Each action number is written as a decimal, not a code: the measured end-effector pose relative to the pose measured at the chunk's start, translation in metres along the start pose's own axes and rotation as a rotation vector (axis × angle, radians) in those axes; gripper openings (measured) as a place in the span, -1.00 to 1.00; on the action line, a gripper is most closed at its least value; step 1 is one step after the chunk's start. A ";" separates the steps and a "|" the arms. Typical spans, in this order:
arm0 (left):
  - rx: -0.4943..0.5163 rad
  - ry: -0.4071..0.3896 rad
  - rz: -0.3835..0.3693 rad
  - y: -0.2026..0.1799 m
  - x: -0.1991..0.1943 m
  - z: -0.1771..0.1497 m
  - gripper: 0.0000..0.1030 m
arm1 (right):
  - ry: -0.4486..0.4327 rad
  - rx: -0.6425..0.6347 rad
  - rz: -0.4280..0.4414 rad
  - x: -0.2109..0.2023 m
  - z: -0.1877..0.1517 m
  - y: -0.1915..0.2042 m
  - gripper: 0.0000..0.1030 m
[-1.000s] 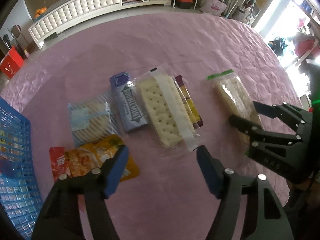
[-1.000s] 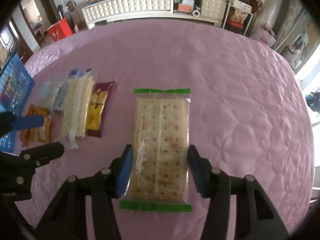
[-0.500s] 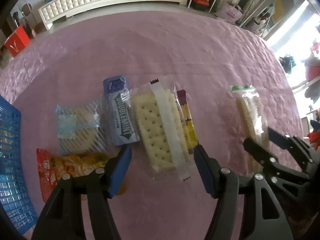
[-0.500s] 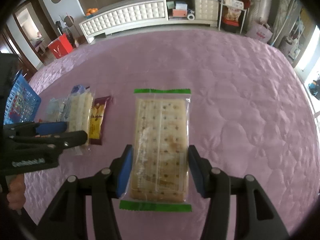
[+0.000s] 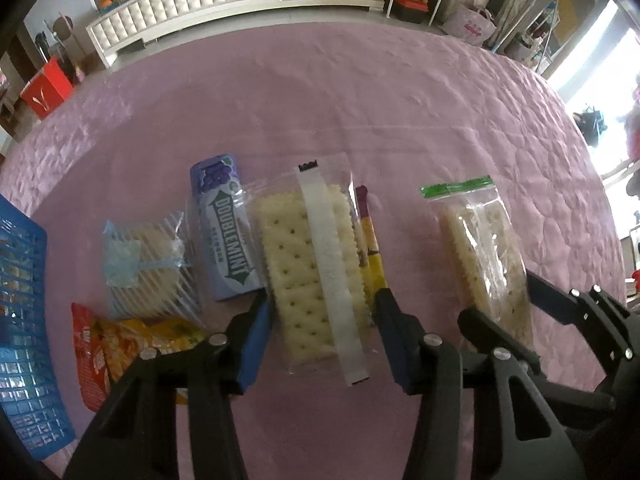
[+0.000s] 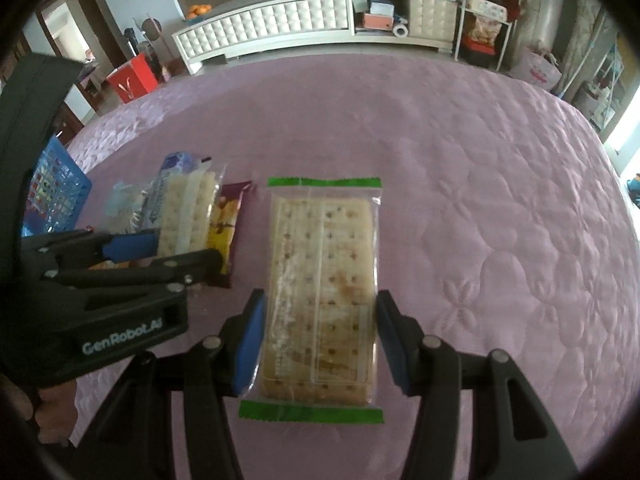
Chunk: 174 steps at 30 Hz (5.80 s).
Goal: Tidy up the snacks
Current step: 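Lift both cracker packs and carry them over the blue basket, then lower both cracker packs into the basket and open both grippers, then withdraw both grippers from the basket toward the remaining pouches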
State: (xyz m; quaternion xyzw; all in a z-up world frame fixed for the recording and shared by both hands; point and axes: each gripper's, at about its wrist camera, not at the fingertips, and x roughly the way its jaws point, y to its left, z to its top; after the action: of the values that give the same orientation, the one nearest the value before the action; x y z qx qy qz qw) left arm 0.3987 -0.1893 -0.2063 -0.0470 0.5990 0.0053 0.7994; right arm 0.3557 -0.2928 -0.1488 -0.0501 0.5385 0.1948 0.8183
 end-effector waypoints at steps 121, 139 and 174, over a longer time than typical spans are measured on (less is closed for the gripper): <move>-0.079 -0.317 0.023 0.346 -0.243 -0.185 -0.19 | 0.025 -0.944 0.186 -0.074 -0.001 0.416 0.73; 0.260 -0.262 0.038 0.309 -0.211 -0.154 -0.19 | -0.031 -0.516 0.035 -0.075 0.013 0.353 0.83; 0.283 -0.261 -0.007 0.289 -0.222 -0.155 0.20 | -0.071 -0.408 0.028 -0.101 -0.008 0.335 0.83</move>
State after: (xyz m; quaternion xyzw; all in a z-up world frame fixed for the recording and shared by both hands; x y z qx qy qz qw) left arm 0.1689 0.0960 -0.0561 0.0649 0.4849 -0.0760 0.8689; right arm 0.1892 -0.0144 -0.0185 -0.2006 0.4595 0.3126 0.8068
